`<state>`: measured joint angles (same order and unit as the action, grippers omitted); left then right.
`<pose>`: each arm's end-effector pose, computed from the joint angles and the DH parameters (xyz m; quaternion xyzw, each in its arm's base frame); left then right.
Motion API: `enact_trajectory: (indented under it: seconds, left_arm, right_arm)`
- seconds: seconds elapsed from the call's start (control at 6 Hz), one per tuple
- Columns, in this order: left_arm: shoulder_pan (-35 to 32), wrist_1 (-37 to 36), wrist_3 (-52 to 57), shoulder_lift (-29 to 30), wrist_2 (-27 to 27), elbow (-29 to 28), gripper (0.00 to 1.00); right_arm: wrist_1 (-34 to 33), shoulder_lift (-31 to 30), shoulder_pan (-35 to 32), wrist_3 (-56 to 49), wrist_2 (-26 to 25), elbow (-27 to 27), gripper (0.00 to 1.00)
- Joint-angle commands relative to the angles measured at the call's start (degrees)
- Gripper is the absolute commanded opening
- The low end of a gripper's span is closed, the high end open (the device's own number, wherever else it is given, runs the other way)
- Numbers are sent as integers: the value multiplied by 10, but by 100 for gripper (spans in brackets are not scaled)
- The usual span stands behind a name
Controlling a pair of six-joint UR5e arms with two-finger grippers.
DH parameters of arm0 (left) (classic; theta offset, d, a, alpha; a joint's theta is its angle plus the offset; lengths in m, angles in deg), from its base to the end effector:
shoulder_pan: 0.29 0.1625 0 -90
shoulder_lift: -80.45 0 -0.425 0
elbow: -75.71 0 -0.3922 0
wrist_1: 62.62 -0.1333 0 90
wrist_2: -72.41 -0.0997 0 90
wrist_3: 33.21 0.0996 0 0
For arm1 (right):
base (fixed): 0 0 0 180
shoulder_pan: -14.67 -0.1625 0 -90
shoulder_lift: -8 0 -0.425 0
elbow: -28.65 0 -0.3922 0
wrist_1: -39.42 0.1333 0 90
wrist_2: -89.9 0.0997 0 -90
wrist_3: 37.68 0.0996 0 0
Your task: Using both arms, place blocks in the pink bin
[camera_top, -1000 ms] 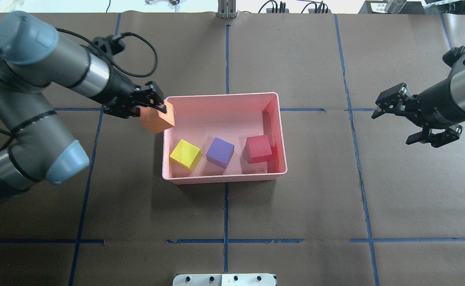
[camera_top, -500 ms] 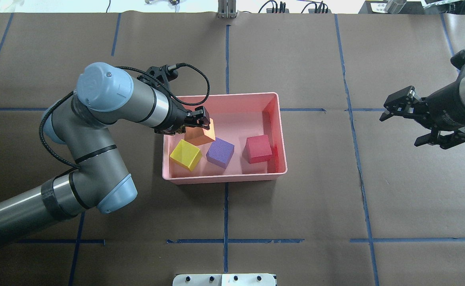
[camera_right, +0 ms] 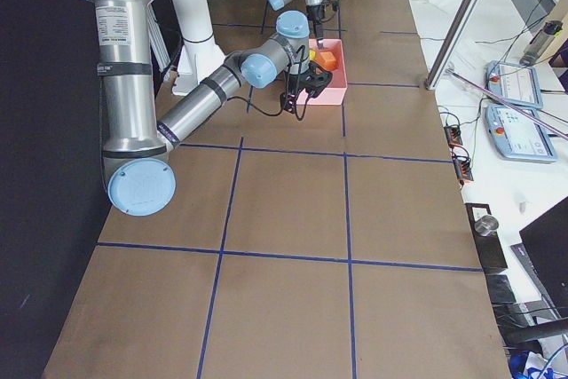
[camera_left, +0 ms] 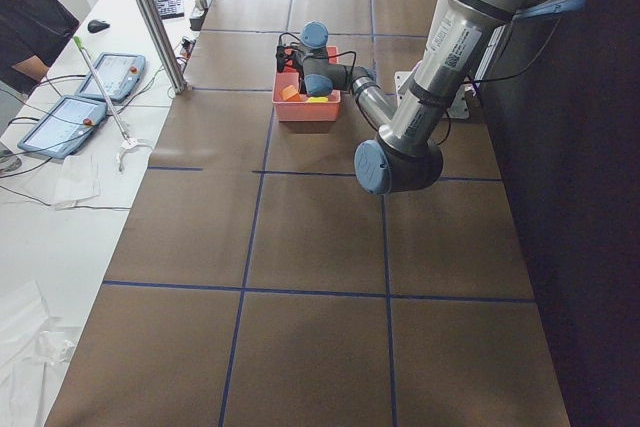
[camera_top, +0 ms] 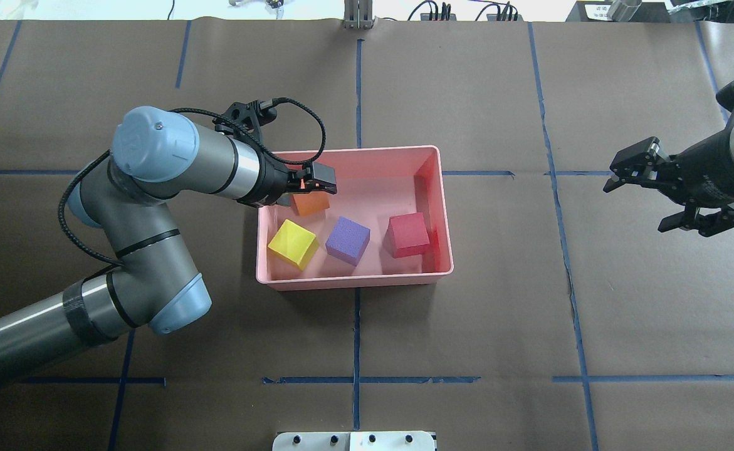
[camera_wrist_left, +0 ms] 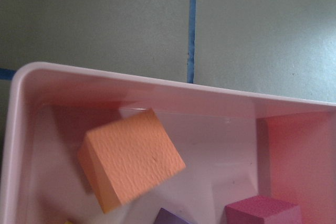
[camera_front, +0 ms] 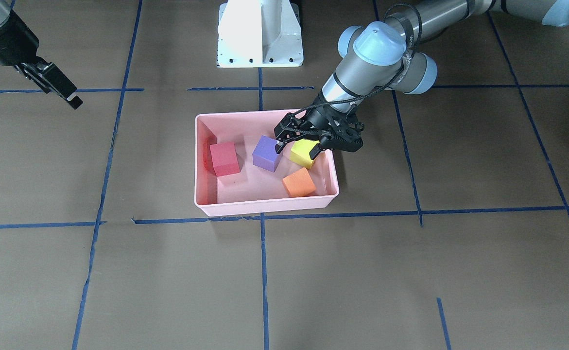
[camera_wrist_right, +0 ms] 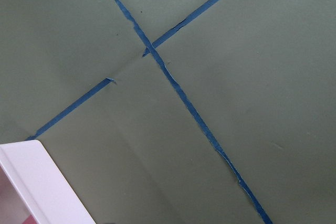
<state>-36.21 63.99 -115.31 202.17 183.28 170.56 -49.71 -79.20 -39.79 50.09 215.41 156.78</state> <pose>0.4742 -0.4643 0.2218 0.0838 0.5981 -0.0864 0.7923 -0.1975 -0.4063 0.3240 -0.0894 -0.4343 0.2939 0.8468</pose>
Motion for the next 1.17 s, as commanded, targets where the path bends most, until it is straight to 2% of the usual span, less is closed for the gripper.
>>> enact_trajectory:
  seconds: [0.0,0.17,0.33,0.5,0.67,0.83,1.0]
  left_arm:
    - [-16,0,0,-81,7,106,100]
    - [-27,-1,3,-156,14,169,100]
    - [-88,0,8,-216,94,189,100]
    - [-183,-1,66,-260,194,184,100]
    - [-257,-1,172,-327,251,189,100]
    - [-326,-2,285,-385,277,188,100]
    - [-373,-3,387,-428,278,185,100]
  right_arm:
    - [1,-16,-17,-34,2,-2,100]
    - [2,-48,-45,-117,16,-4,100]
    - [-1,-83,-96,-229,45,-10,100]
    - [-3,-108,-149,-331,67,-27,100]
    - [-3,-113,-205,-416,103,-65,100]
    - [-3,-122,-262,-527,127,-104,100]
    - [-3,-122,-294,-610,147,-138,100]
